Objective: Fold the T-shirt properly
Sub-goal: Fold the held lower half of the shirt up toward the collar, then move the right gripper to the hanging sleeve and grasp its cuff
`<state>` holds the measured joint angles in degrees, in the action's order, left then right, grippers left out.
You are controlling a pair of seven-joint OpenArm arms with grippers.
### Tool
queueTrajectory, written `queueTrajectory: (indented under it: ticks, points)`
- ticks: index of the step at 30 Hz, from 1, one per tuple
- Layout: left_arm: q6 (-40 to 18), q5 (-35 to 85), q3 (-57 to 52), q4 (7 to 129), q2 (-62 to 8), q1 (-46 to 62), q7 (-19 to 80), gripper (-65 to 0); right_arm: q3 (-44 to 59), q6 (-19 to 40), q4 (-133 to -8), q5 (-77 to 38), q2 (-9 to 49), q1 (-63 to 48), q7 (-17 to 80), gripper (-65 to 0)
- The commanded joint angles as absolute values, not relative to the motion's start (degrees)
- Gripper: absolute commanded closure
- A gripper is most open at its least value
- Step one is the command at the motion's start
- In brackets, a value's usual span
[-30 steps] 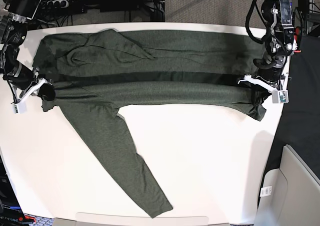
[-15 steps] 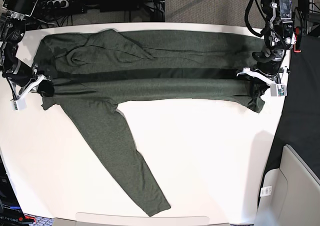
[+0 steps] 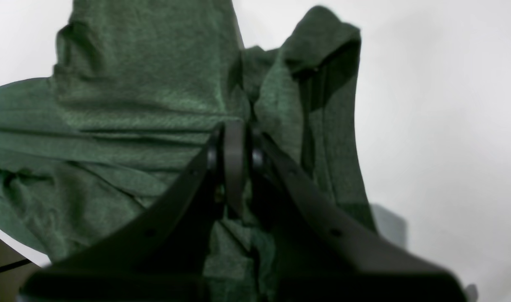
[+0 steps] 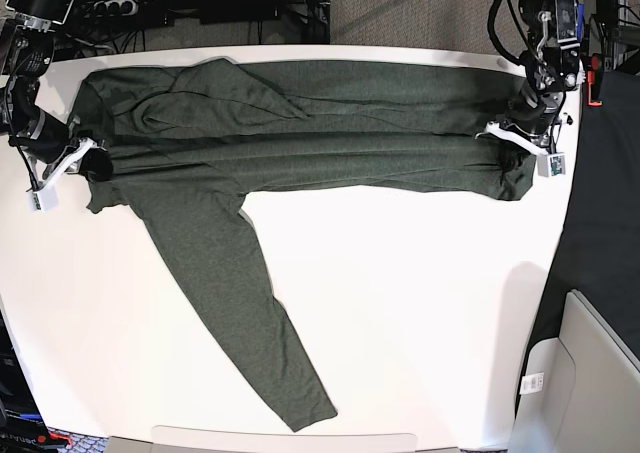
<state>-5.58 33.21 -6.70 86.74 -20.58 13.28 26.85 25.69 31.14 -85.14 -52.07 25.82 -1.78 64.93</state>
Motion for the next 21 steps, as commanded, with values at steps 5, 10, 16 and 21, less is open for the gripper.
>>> queueTrajectory:
  ticks: [5, 10, 16, 21]
  points:
    - [-4.53, 32.66, -7.25, 87.52, -21.58, 12.7, 25.45, -9.4, 26.07, 30.99, -86.11, -52.26, 27.38, -1.01, 64.04, -0.2]
    - [-4.53, 32.66, -7.43, 91.03, -21.58, 12.7, 25.45, -16.2, 26.07, 30.81, -86.11, -50.15, 27.38, -1.01, 64.04, -0.2]
    - [-4.44, 32.66, -9.45, 94.2, -21.41, 13.41, 25.45, -20.4, 26.07, 30.73, -86.11, -49.01, 27.3, -1.01, 64.04, -0.4]
    - [-4.44, 32.66, -11.56, 94.64, -20.18, 12.97, 25.45, -20.4, 26.07, 30.55, -86.11, -48.92, 27.3, -1.01, 64.04, -1.6]
